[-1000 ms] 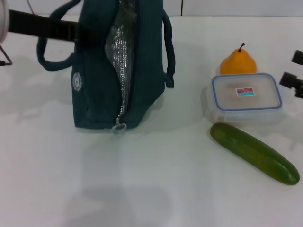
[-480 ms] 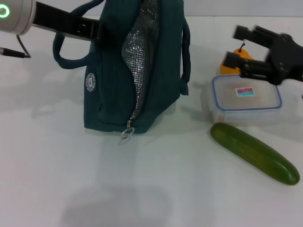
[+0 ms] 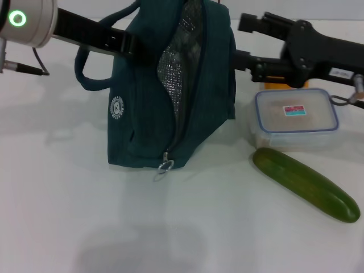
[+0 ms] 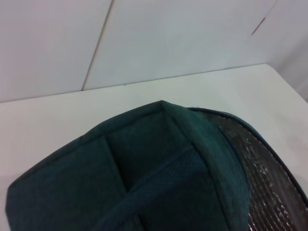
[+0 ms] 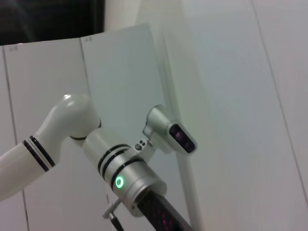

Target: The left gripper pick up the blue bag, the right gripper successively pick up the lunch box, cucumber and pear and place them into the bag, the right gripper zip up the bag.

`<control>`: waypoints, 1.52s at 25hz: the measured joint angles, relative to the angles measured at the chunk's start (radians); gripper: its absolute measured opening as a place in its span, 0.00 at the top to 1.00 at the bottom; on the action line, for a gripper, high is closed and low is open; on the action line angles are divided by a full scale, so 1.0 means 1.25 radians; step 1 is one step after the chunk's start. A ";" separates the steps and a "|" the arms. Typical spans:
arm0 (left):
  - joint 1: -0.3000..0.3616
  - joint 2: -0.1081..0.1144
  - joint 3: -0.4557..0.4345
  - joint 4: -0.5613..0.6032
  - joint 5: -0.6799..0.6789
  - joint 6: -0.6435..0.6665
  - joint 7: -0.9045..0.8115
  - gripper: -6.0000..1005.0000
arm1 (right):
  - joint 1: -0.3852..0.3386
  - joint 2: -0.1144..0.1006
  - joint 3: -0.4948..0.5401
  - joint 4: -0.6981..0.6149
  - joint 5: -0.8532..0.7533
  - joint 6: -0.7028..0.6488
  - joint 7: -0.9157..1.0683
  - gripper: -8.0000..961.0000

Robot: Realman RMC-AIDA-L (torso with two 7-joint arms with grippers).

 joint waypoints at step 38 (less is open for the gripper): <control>0.053 0.008 -0.010 -0.003 -0.111 0.002 0.005 0.96 | -0.057 0.001 -0.323 0.068 0.210 0.309 0.067 0.10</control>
